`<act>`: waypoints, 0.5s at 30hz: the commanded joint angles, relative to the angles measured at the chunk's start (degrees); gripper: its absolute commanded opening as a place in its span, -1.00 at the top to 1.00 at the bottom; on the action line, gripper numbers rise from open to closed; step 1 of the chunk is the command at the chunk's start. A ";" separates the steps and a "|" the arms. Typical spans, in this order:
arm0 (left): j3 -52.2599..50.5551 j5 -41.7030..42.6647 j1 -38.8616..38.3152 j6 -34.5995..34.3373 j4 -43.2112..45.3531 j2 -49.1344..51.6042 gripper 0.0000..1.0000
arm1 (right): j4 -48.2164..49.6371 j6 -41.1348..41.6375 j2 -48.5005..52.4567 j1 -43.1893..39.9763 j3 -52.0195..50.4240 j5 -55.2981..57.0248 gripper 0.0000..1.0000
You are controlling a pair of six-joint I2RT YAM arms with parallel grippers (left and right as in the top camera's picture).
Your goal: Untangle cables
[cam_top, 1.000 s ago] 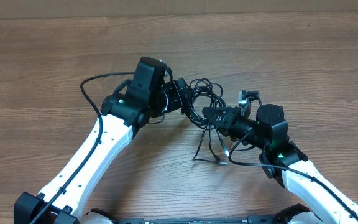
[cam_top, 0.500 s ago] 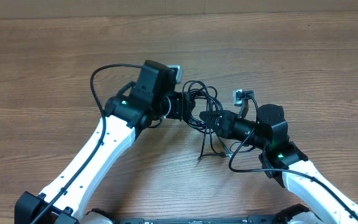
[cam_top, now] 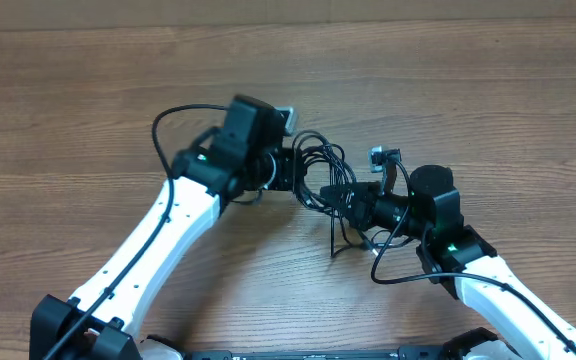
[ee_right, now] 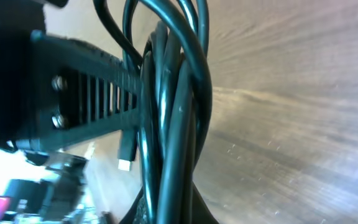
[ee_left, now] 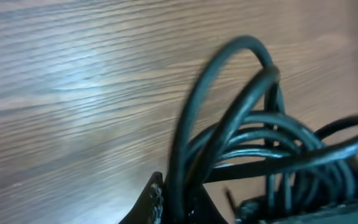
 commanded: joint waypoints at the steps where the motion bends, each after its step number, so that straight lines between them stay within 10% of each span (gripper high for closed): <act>1: 3.96 13.38 6.34 -9.77 5.46 -1.31 0.92 | -2.67 -7.65 -0.72 0.35 -0.13 1.75 0.92; 15: 3.96 33.64 16.22 2.54 4.85 -1.31 0.86 | -6.47 -7.65 -0.72 0.35 -0.13 15.61 0.92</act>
